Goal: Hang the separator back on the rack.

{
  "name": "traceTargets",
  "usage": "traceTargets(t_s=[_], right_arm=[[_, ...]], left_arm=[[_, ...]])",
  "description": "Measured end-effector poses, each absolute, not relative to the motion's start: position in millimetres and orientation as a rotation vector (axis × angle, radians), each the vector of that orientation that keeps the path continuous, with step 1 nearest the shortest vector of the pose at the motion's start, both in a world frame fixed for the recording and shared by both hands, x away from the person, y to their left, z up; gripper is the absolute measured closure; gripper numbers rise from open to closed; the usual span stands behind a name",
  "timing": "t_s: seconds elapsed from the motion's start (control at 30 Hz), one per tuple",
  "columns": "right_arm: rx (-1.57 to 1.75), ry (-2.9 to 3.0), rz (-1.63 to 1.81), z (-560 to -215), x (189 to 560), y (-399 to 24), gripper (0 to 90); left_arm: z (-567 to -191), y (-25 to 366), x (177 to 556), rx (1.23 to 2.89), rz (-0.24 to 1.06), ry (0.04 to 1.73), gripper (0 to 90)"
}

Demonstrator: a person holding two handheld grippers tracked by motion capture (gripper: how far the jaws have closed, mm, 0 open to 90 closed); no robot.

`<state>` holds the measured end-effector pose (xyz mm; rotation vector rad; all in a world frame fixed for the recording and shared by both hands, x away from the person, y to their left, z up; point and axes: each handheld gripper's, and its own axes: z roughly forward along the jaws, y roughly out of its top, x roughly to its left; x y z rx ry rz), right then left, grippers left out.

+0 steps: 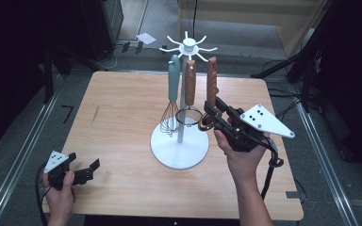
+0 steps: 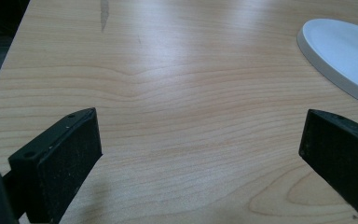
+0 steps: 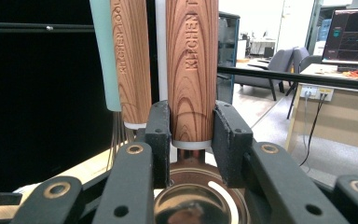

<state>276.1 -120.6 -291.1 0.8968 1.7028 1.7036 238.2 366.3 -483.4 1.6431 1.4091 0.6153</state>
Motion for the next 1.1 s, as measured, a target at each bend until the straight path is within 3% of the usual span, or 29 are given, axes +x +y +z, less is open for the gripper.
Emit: traceTargets(t_s=[1.1], right_arm=[[0.906, 1.784, 1.735, -288, 288, -113, 71.1]], left_arm=[[-483, 366, 238, 1.644, 0.614, 1.403, 0.0]])
